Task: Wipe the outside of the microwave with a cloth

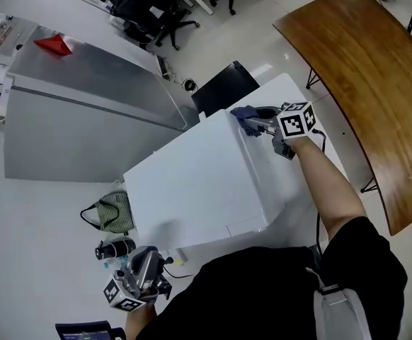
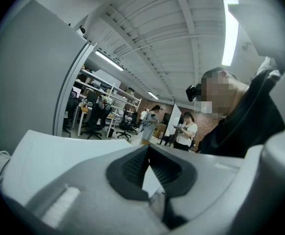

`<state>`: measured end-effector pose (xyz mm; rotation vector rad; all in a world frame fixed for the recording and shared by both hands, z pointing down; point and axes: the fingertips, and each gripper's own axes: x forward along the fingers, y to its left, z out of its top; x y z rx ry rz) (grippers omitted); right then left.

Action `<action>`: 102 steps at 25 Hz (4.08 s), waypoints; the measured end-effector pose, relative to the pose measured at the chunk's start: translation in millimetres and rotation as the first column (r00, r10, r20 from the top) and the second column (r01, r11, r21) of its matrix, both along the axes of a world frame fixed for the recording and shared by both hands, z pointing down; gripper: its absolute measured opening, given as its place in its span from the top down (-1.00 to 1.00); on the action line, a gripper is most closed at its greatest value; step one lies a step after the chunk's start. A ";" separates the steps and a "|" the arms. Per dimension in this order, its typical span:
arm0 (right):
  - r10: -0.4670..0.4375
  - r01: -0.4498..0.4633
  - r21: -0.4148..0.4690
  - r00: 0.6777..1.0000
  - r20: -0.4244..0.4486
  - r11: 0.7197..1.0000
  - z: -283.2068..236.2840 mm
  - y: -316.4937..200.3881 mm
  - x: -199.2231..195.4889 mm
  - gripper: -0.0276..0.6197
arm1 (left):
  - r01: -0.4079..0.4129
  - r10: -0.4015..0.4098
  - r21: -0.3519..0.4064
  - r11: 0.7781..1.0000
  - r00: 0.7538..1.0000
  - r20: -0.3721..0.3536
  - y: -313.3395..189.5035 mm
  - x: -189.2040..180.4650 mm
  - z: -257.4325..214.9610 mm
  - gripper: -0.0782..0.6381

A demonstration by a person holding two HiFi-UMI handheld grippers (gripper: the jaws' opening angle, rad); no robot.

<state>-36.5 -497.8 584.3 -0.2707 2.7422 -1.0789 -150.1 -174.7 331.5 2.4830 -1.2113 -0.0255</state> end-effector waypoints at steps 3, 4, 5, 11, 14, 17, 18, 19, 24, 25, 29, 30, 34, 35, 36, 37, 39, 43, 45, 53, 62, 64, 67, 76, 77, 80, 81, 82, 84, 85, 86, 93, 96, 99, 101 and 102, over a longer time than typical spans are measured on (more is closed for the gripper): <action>-0.030 0.033 0.003 0.955 -0.294 0.999 66.6 0.8 -3.6 0.55 | 0.011 -0.011 -0.008 1.000 1.000 -0.002 -3.1 -3.1 0.8 0.77; -0.035 0.046 0.018 0.922 -0.386 0.999 81.7 1.2 -4.1 0.56 | 0.011 -0.011 -0.011 1.000 1.000 -0.001 -3.9 -3.3 1.3 0.77; -0.039 0.062 0.034 0.881 -0.471 0.997 95.2 1.5 -4.5 0.57 | 0.011 -0.011 -0.013 1.000 1.000 -0.001 -4.8 -2.9 1.8 0.77; -0.076 0.139 0.030 0.698 -0.712 0.990 144.2 2.1 -2.7 0.59 | -0.017 0.018 0.020 1.000 1.000 -0.006 -10.6 16.0 -4.5 0.77; -0.060 0.109 0.047 0.798 -0.599 0.993 95.5 4.7 5.9 0.55 | -0.035 0.036 0.058 0.998 0.999 -0.014 -13.6 27.3 -13.7 0.77; -0.023 0.051 0.125 0.976 -0.218 0.991 -37.6 22.1 25.4 0.55 | -0.046 0.050 0.094 0.995 0.998 -0.033 -17.5 36.2 -23.8 0.77; -0.034 0.048 0.151 0.995 -0.099 0.987 -78.7 31.4 30.1 0.55 | -0.048 0.051 0.098 0.994 0.998 -0.032 -15.9 34.0 -21.8 0.77; -0.054 0.057 0.182 0.998 -0.021 0.982 -109.6 41.1 31.2 0.55 | -0.048 0.052 0.098 0.994 0.998 -0.029 -13.1 29.8 -17.5 0.77; -0.163 0.151 0.289 0.987 0.018 0.945 -129.5 77.5 1.9 0.54 | -0.056 0.060 0.096 0.994 0.998 -0.033 -10.6 38.9 -18.0 0.77; -0.161 0.141 0.276 0.986 0.051 0.951 -126.7 76.0 3.4 0.54 | -0.053 0.056 0.090 0.995 0.998 -0.033 -10.9 40.8 -18.6 0.77; -0.133 0.115 0.199 0.988 0.081 0.973 -91.1 62.4 15.1 0.54 | -0.033 0.034 0.052 0.998 0.999 -0.020 -7.8 40.5 -14.9 0.77; -0.129 0.118 0.174 0.990 0.051 0.978 -72.0 60.3 15.7 0.54 | -0.027 0.028 0.041 0.999 1.000 -0.013 -3.7 35.7 -10.0 0.77; -0.120 0.129 0.064 0.984 -0.131 0.990 14.4 54.8 13.0 0.55 | -0.010 0.010 0.009 1.000 1.000 -0.013 3.0 27.9 -1.1 0.77; -0.121 0.135 0.056 0.970 -0.209 0.989 36.5 53.6 11.9 0.55 | -0.011 0.011 0.004 1.000 1.000 -0.013 3.3 29.1 -0.3 0.77; -0.125 0.146 0.053 0.948 -0.294 0.988 58.1 52.9 10.8 0.55 | -0.014 0.014 0.001 1.000 1.000 -0.011 3.7 31.2 0.3 0.77; -0.129 0.159 0.050 0.917 -0.378 0.986 78.3 52.6 9.8 0.55 | -0.020 0.020 0.001 1.000 1.000 -0.009 4.2 33.6 0.8 0.77; -0.139 0.183 0.034 0.844 -0.518 0.983 112.1 52.9 9.3 0.56 | -0.035 0.035 0.006 0.999 0.999 -0.008 4.2 38.9 1.1 0.77; -0.146 0.233 0.029 0.696 -0.703 0.972 145.5 59.8 11.6 0.57 | -0.068 0.069 0.033 0.997 0.997 -0.029 -0.2 58.4 -9.3 0.77; -0.126 0.212 0.041 0.714 -0.689 0.976 131.7 62.3 15.9 0.55 | -0.084 0.087 0.054 0.995 0.996 -0.038 -0.2 64.5 -17.2 0.77; -0.134 0.133 0.285 0.991 -0.019 0.949 -114.9 110.3 25.2 0.55 | -0.120 0.126 0.126 0.985 0.991 -0.041 5.4 56.9 -27.0 0.77; -0.136 0.157 0.078 0.966 -0.221 0.985 19.0 91.3 25.1 0.55 | -0.085 0.089 0.069 0.994 0.994 -0.067 4.7 60.4 -19.4 0.77; -0.148 0.172 0.044 0.931 -0.334 0.984 61.5 90.2 23.3 0.55 | -0.071 0.073 0.043 0.997 0.995 -0.068 8.9 54.6 -12.7 0.77; -0.145 0.206 0.057 0.836 -0.529 0.977 103.6 84.8 20.2 0.56 | -0.045 0.046 0.023 0.999 0.997 -0.066 14.8 42.8 -4.1 0.77; -0.095 0.165 0.098 0.861 -0.500 0.981 48.4 91.0 44.5 0.55 | -0.043 0.052 0.098 0.994 0.994 -0.093 21.4 41.7 -19.4 0.77; -0.093 0.144 0.115 0.925 -0.368 0.983 3.3 96.6 49.9 0.55 | -0.046 0.058 0.116 0.992 0.993 -0.100 19.3 45.4 -27.4 0.77; -0.140 0.153 0.175 0.987 -0.083 0.972 -104.0 123.3 55.0 0.55 | -0.064 0.082 0.159 0.985 0.991 -0.106 17.8 47.8 -36.9 0.77; -0.168 0.178 0.192 0.984 -0.066 0.965 -116.6 133.5 50.4 0.55 | -0.071 0.091 0.169 0.983 0.990 -0.111 17.1 49.9 -39.6 0.77; -0.192 0.203 0.202 0.979 -0.070 0.958 -118.7 142.6 43.9 0.55 | -0.078 0.099 0.175 0.982 0.988 -0.115 16.5 52.8 -42.5 0.77; -0.206 0.213 0.192 0.977 -0.055 0.958 -110.2 151.5 35.6 0.54 | -0.087 0.109 0.175 0.981 0.987 -0.116 17.6 54.9 -44.4 0.77; -0.199 0.200 0.173 0.980 -0.022 0.964 -106.6 151.1 36.1 0.54 | -0.088 0.108 0.172 0.981 0.988 -0.111 19.0 53.5 -42.9 0.77; -0.189 0.184 0.153 0.982 0.014 0.971 -103.9 149.4 38.2 0.54 | -0.087 0.105 0.167 0.982 0.989 -0.105 20.7 50.7 -39.3 0.77; -0.153 0.155 0.044 0.987 -0.047 0.987 -27.2 134.9 42.3 0.55 | -0.072 0.082 0.097 0.993 0.992 -0.099 26.4 44.4 -13.8 0.77; -0.160 0.170 0.012 0.949 -0.271 0.985 43.0 130.2 38.9 0.55 | -0.063 0.070 0.068 0.996 0.993 -0.099 25.0 45.5 -6.0 0.77; -0.154 0.182 0.008 0.856 -0.493 0.983 95.5 129.4 38.3 0.57 | -0.059 0.062 0.039 0.998 0.994 -0.086 32.8 38.7 8.1 0.77; -0.136 0.197 0.032 0.777 -0.614 0.980 115.3 127.5 36.9 0.59 | -0.060 0.062 0.031 0.998 0.995 -0.082 36.0 35.3 14.0 0.77; -0.137 0.211 0.031 0.734 -0.665 0.977 125.7 128.1 36.6 0.58 | -0.066 0.069 0.033 0.997 0.994 -0.081 35.0 36.8 14.2 0.77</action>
